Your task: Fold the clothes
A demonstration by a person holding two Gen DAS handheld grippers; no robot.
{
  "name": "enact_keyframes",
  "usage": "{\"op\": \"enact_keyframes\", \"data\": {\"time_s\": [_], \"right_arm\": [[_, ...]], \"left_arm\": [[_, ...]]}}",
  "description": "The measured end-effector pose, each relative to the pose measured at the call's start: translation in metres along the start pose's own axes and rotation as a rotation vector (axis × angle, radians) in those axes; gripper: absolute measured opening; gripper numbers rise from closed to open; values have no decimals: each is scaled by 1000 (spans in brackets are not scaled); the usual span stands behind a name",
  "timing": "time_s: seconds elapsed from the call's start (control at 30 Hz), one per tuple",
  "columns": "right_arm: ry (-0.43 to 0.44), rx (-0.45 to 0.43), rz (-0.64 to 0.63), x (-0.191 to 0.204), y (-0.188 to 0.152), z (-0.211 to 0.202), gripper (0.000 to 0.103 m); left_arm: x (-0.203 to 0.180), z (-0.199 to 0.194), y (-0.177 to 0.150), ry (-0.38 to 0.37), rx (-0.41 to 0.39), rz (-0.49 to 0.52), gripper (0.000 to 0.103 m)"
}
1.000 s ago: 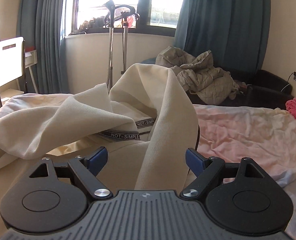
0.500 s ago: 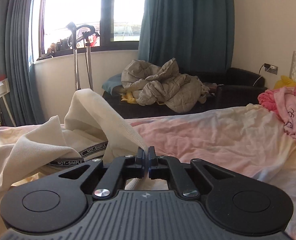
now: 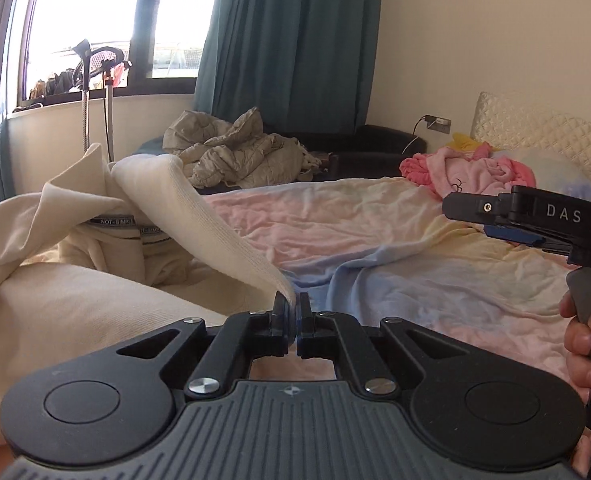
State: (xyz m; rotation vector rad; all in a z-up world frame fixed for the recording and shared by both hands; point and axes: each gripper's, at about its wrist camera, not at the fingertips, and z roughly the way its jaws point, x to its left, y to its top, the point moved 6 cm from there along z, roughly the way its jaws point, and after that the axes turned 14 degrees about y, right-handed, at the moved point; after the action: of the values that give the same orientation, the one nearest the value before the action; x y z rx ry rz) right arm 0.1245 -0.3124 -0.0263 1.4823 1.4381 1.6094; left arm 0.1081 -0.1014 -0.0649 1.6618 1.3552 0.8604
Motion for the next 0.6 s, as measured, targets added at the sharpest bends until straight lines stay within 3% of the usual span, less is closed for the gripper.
{"op": "enact_keyframes", "data": {"time_s": [0.07,0.23,0.37,0.47,0.6], "right_arm": [[44,21,31,3,-4,4,86],[213,95,162,19,-13,23,86],[344,159,288,39,-6,64,86],[384,221,319,52,1,111,86],[335,263,308,58,11,196,86]], "left_arm": [[2,-3,-16,8,26,-39,4],[19,-5,-17,-1,45,-148,4],[31,-2,-18,13,6,-169,5],[37,8,-24,10,17,-195,5],[39,22,-30,-2,-9,-171,6]]}}
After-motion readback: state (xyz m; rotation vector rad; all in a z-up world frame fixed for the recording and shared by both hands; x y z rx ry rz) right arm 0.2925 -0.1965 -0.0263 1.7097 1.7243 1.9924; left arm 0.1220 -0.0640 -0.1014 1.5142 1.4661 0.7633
